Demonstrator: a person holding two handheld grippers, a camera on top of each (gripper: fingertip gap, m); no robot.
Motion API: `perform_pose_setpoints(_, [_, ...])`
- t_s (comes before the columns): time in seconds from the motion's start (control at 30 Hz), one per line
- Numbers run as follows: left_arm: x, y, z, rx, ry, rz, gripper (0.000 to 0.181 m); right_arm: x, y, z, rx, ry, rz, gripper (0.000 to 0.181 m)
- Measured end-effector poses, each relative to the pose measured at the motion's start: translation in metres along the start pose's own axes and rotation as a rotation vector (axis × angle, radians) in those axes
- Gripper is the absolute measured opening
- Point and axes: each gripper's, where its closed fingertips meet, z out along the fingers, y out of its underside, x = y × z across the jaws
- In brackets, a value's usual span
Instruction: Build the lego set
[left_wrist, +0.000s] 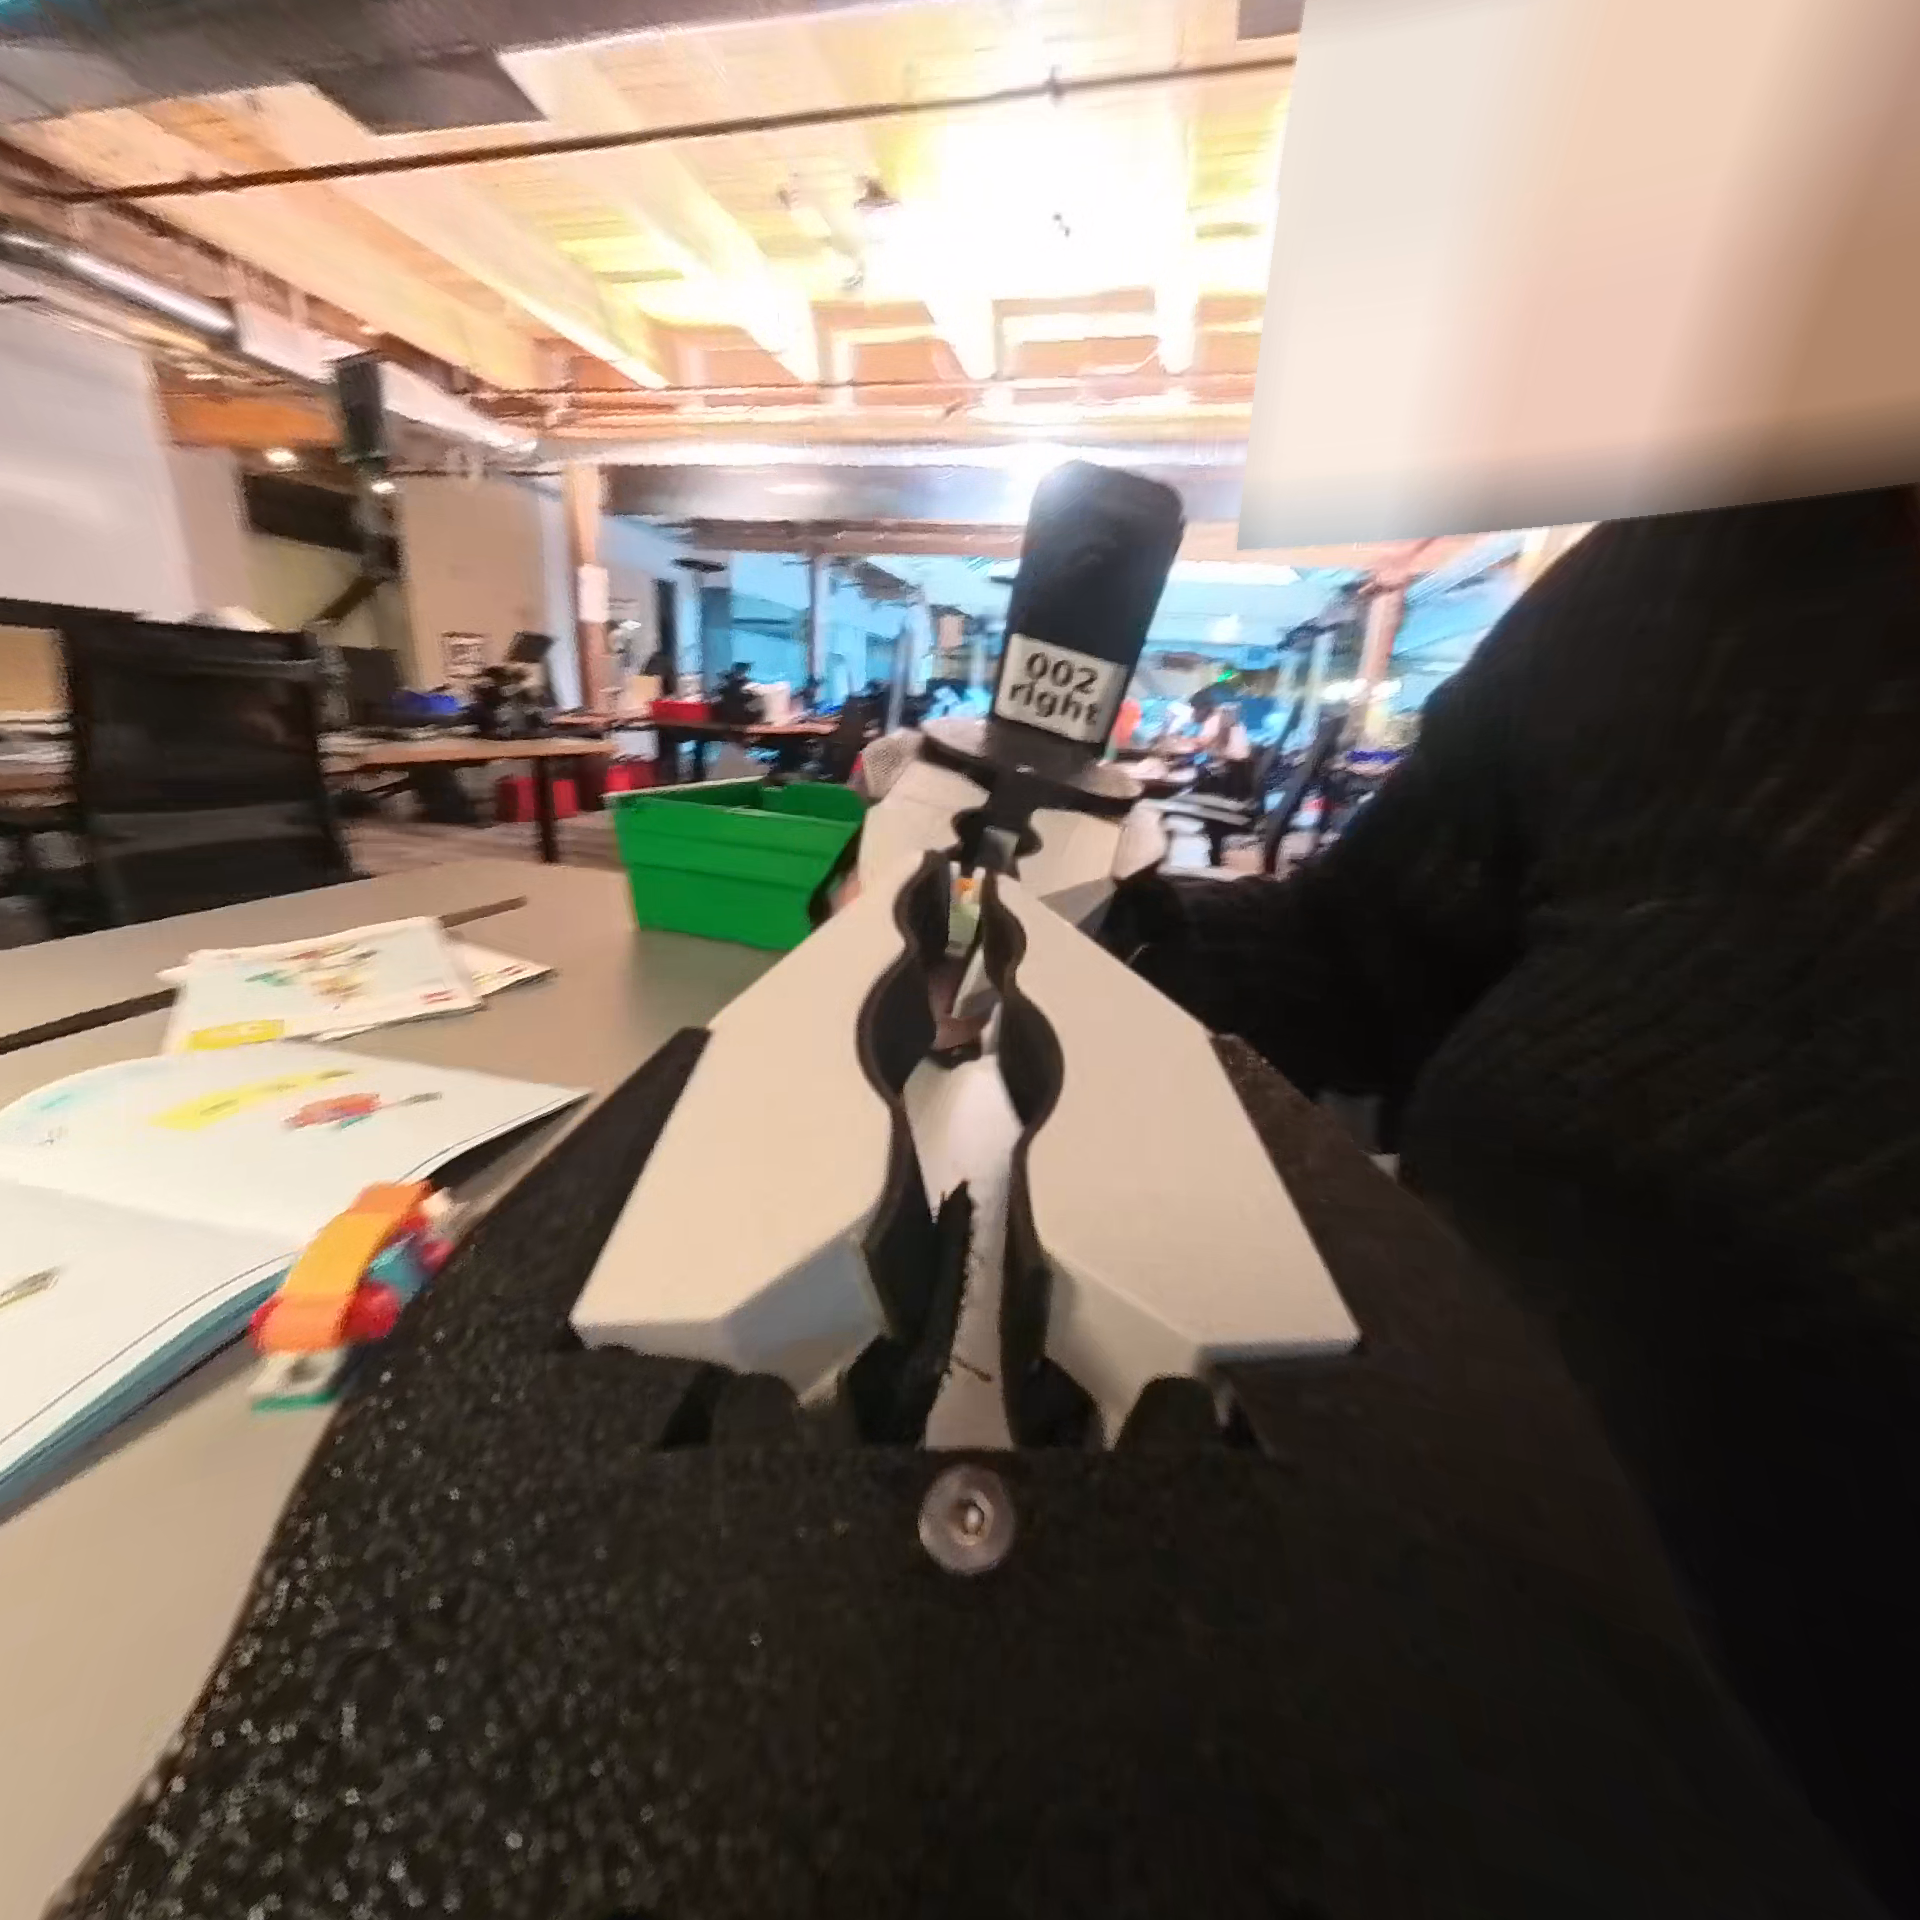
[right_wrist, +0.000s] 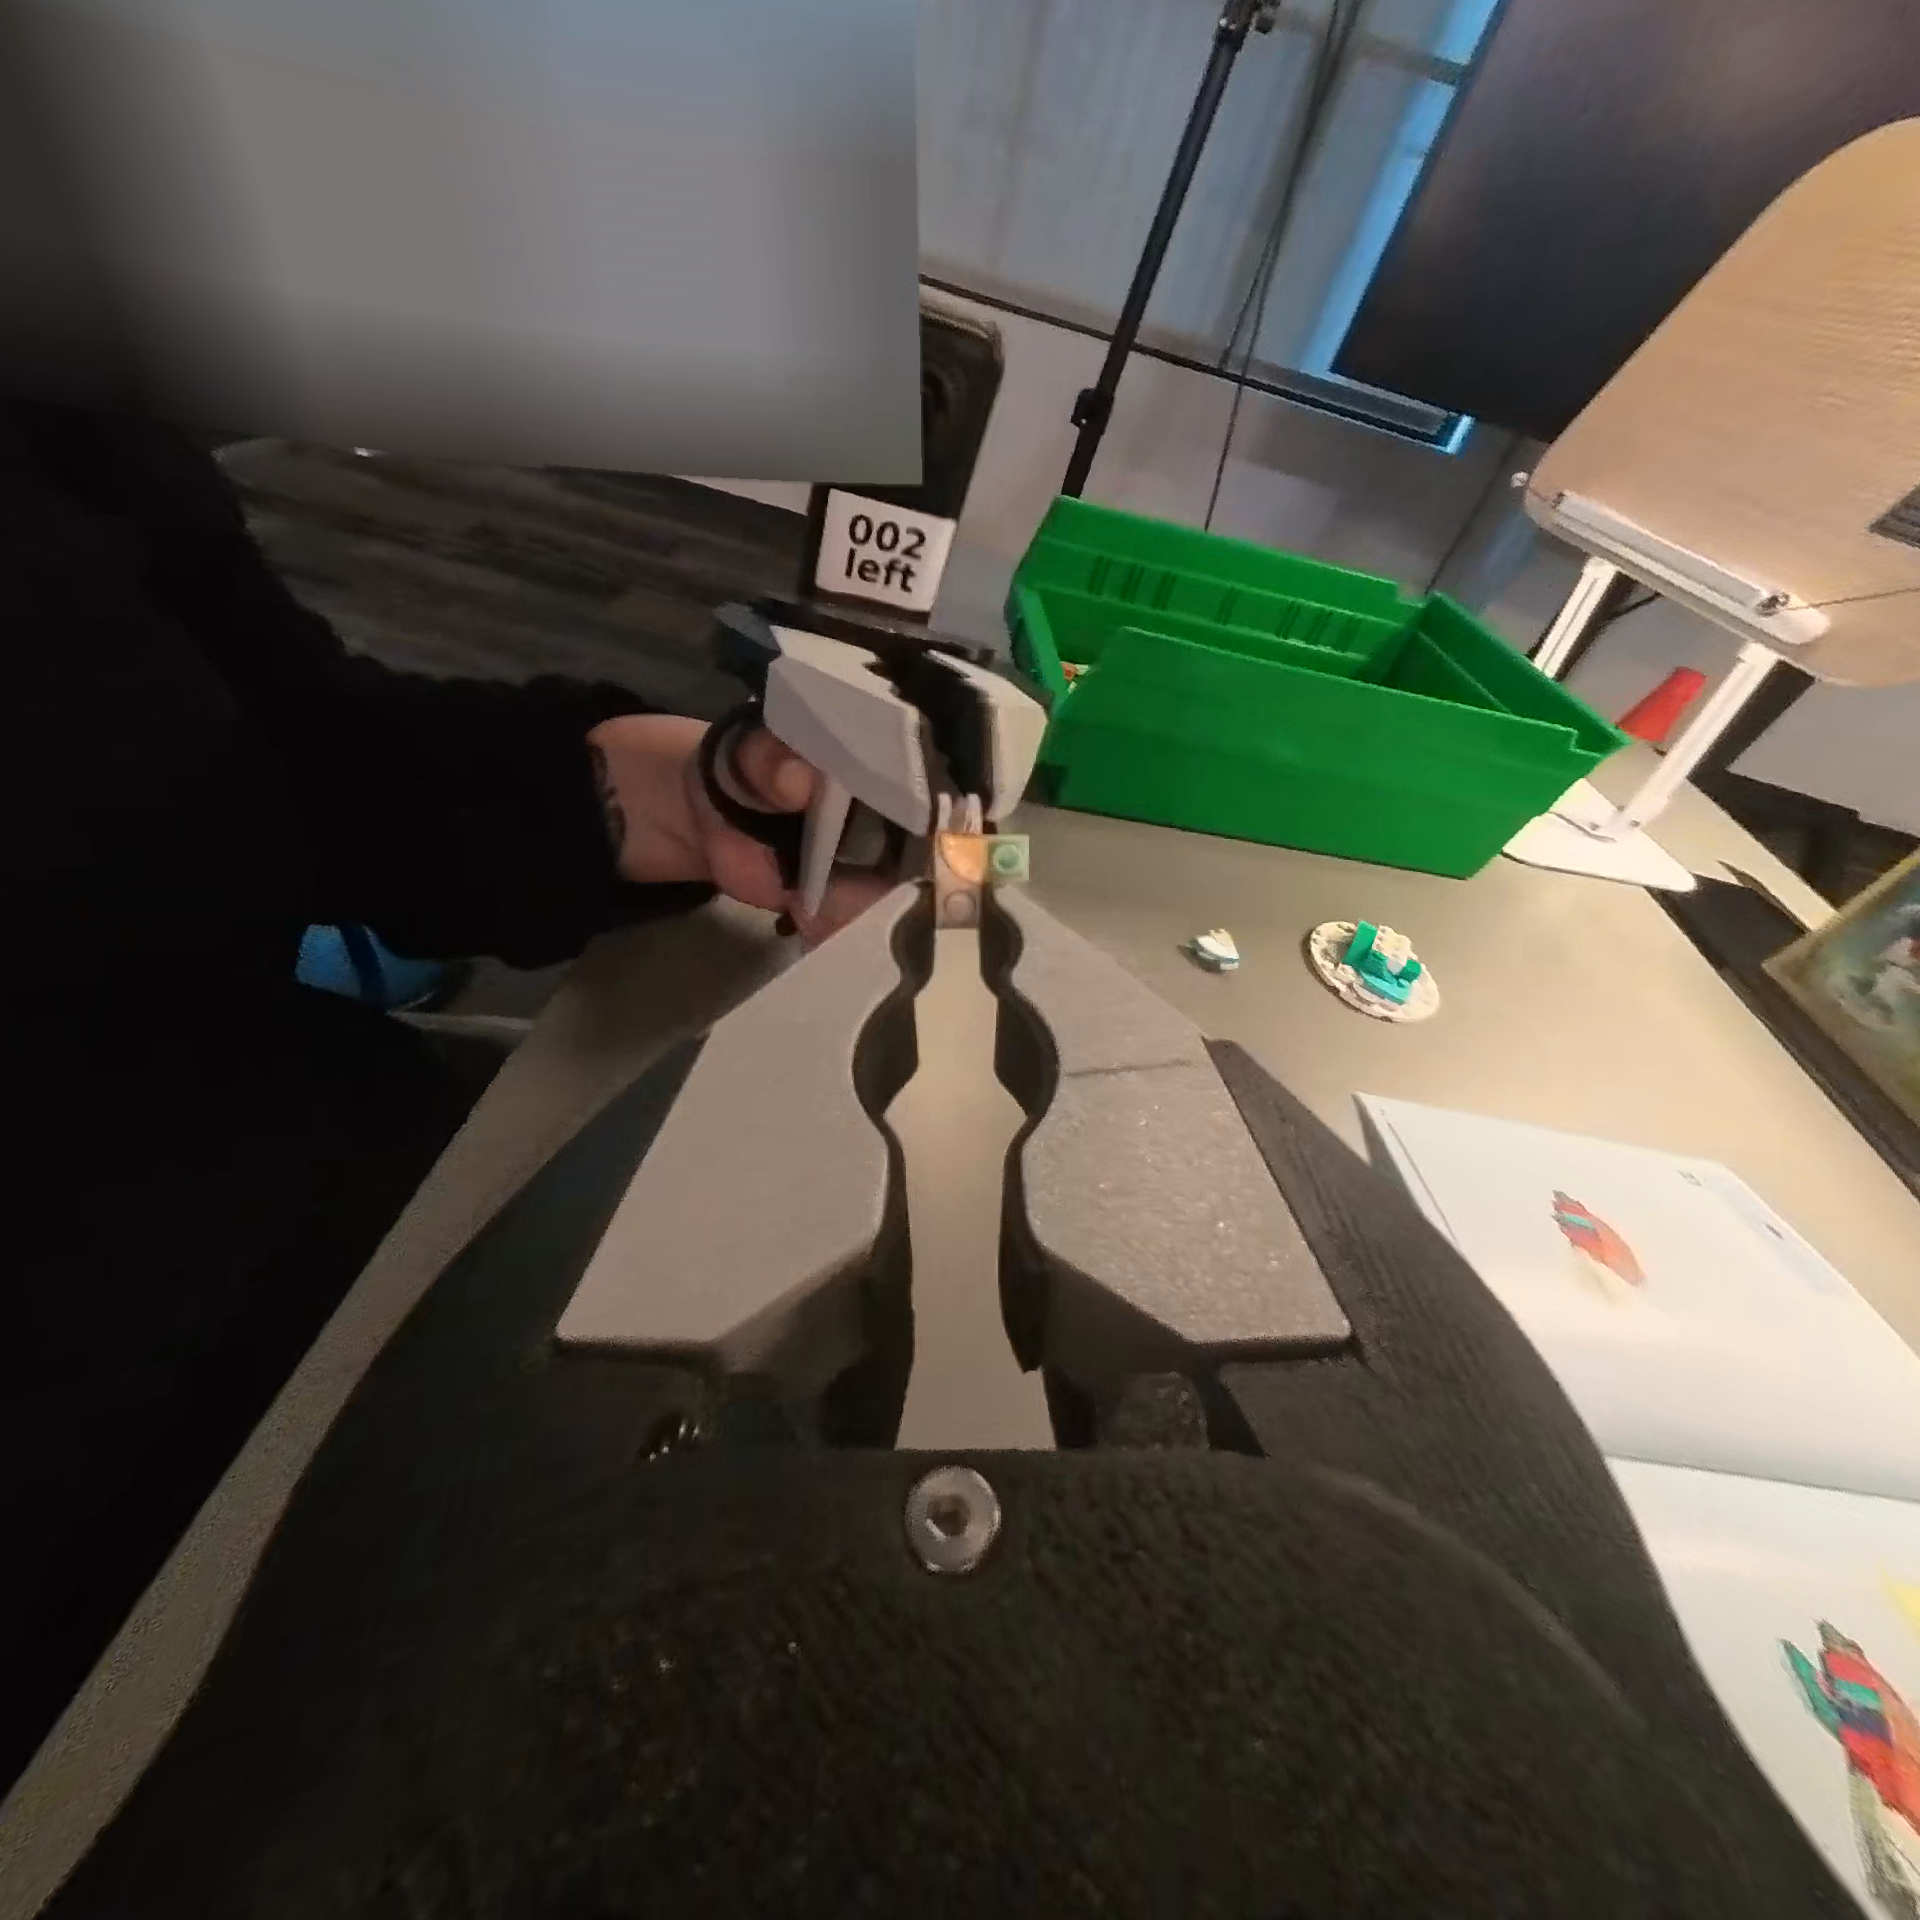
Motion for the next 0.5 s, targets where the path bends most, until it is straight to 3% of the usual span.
perform_pose_setpoints(0.1, [-0.015, 0.011, -0.004, -0.100, -0.100, 0.081, 0.004, 0.010, 0.012, 0.002, -0.071, 0.050, 0.036, 0.006])
perform_pose_setpoints(0.3, [-0.041, 0.048, -0.010, -0.438, -0.263, 0.380, 0.006, 0.028, 0.057, 0.002, -0.332, 0.231, -0.069, 0.006])
perform_pose_setpoints(0.5, [-0.039, 0.077, -0.019, -0.726, -0.175, 0.614, 0.006, 0.020, 0.084, 0.001, -0.501, 0.180, -0.247, 0.006])
